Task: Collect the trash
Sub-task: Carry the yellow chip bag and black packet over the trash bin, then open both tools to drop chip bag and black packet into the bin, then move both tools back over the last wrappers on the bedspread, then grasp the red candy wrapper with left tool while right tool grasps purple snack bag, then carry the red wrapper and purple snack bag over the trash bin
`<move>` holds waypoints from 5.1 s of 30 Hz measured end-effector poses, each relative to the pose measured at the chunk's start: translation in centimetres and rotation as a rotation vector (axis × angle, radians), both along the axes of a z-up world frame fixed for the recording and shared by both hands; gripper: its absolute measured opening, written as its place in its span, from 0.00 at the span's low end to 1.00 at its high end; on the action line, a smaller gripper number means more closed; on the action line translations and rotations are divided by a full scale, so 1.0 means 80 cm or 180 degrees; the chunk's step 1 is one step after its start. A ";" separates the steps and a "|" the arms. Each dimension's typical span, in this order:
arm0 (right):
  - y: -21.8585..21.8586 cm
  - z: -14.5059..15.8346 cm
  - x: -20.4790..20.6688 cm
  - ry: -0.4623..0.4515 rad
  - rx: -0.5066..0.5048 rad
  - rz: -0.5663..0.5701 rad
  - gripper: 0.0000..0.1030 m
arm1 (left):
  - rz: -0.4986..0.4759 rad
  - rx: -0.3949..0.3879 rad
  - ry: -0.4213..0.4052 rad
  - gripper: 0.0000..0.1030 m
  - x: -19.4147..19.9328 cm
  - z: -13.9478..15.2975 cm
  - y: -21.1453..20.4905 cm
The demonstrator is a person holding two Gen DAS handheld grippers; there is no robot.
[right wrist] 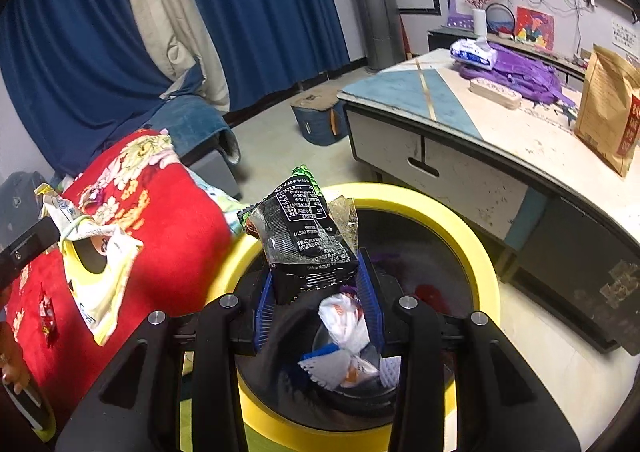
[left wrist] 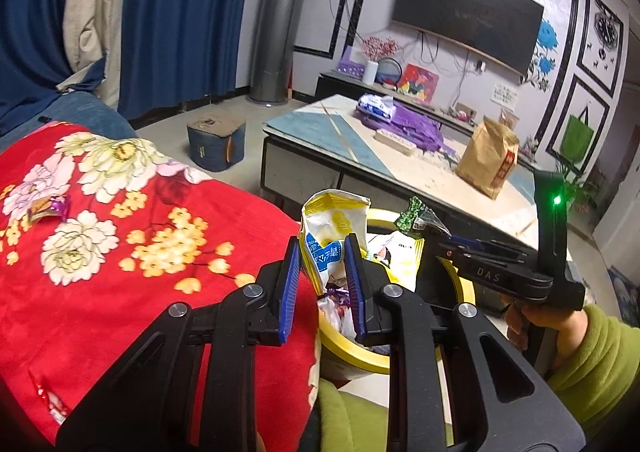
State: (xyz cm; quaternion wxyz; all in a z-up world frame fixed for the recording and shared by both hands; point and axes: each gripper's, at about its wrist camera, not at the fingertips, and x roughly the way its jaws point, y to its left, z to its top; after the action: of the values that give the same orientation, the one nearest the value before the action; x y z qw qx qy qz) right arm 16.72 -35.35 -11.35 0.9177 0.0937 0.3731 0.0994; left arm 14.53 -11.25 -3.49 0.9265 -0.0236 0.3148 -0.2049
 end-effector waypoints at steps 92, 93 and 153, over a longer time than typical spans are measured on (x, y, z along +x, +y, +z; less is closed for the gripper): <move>0.301 0.090 0.042 -0.0638 0.0015 0.1556 0.76 | 0.1723 0.0091 0.0577 0.89 -0.094 -0.034 0.218; 0.310 0.090 0.045 -0.0624 -0.0002 0.1597 0.76 | 0.1720 0.0047 0.0630 0.89 -0.095 -0.038 0.222; 0.282 0.008 0.060 -0.0072 -0.0031 0.1564 0.28 | 0.0994 -0.0282 0.0372 0.06 -0.080 0.001 0.196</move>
State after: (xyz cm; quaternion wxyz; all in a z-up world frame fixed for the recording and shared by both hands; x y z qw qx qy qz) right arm 21.52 -12.80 -10.69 0.8705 -0.0053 0.3749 0.3188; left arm 8.10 4.40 -3.44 0.9252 -0.1249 0.3513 -0.0704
